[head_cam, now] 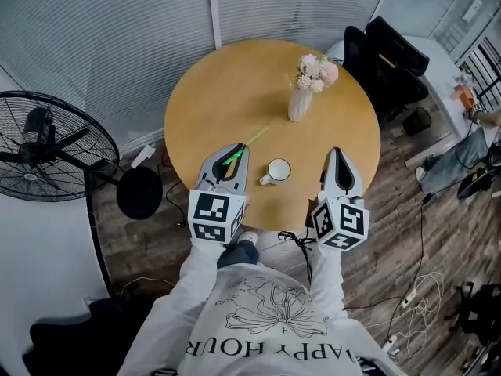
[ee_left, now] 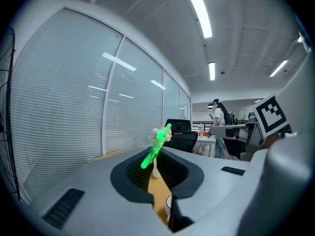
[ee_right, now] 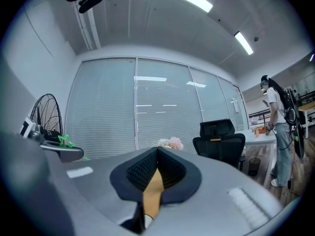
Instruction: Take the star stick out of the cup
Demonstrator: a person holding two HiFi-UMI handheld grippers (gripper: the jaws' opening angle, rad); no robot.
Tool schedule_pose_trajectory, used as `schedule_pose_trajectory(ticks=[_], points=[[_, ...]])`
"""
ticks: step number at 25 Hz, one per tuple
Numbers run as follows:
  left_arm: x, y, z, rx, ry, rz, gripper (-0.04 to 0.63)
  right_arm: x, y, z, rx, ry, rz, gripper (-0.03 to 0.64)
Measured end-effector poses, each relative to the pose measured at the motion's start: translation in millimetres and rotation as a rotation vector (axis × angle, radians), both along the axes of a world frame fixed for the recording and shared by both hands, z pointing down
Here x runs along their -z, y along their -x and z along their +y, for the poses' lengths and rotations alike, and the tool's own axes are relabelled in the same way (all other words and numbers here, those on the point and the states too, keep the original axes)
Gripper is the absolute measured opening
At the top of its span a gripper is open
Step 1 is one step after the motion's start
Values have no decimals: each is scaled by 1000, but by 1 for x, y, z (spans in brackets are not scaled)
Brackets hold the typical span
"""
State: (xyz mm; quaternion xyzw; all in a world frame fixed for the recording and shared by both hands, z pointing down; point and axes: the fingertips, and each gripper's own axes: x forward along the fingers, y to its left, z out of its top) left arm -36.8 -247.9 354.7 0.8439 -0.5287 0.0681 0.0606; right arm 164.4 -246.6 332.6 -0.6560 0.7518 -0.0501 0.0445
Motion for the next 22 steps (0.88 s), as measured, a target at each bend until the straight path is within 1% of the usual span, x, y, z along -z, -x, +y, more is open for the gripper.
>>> schedule_pose_trajectory(ticks=[10,22], points=[[6,9,-1,19,-13,9,25,3,6,2,15,-3,7,11],[7,9,0,11,-14,18,25,0,7,2,8,7,13,11]])
